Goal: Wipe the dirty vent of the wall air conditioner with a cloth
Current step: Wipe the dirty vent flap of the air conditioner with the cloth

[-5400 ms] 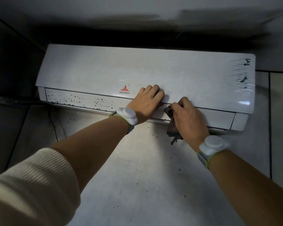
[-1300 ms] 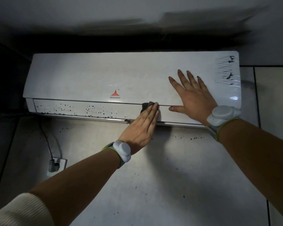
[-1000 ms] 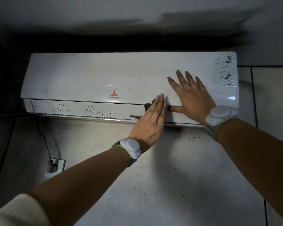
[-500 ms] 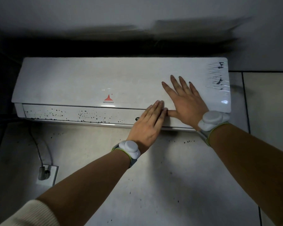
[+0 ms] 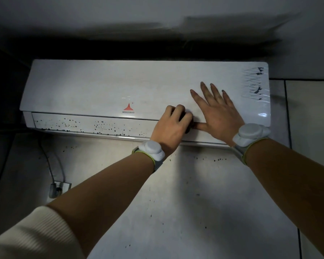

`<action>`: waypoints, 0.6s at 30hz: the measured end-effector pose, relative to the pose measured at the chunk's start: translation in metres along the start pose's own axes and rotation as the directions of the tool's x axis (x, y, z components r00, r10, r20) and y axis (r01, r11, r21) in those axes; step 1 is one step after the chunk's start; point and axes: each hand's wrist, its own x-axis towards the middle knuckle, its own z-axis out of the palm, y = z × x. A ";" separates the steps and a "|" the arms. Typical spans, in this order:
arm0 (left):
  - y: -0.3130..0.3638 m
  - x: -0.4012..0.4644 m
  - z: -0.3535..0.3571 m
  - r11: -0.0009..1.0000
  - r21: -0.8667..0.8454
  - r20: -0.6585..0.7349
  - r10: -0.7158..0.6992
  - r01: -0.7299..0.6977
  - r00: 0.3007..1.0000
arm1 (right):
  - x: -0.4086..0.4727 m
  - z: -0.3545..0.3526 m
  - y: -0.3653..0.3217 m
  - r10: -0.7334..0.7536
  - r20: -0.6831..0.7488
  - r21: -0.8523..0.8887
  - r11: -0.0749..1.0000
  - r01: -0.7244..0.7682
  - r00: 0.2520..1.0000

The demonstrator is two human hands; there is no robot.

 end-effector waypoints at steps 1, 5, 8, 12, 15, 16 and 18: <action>0.000 -0.001 0.000 1.000 0.016 0.004 0.024 -0.024 1.000 | 0.000 0.000 0.000 0.001 0.001 -0.003 1.000 -0.001 1.000; -0.007 -0.007 -0.005 0.999 0.033 0.052 0.040 -0.041 0.998 | -0.001 -0.003 -0.002 0.006 0.011 0.007 1.000 -0.006 1.000; -0.019 -0.017 -0.012 0.996 0.006 0.054 -0.093 0.093 0.994 | -0.001 -0.008 -0.004 0.014 0.035 -0.008 1.000 -0.014 0.999; -0.033 -0.032 -0.021 0.987 0.005 0.072 -0.159 0.159 0.985 | -0.002 -0.012 -0.007 0.017 0.057 0.005 1.000 -0.017 0.998; -0.038 -0.044 -0.022 0.986 0.015 0.113 -0.166 0.165 0.980 | -0.001 -0.015 -0.009 0.027 0.076 0.022 0.999 -0.029 0.997; -0.039 -0.048 -0.021 0.986 0.025 0.126 -0.164 0.162 0.978 | -0.001 -0.016 -0.010 0.029 0.082 0.021 0.999 -0.031 0.996; -0.044 -0.052 -0.021 0.987 0.042 0.136 -0.162 0.157 0.977 | 0.001 -0.018 -0.010 0.028 0.091 0.017 0.999 -0.030 0.995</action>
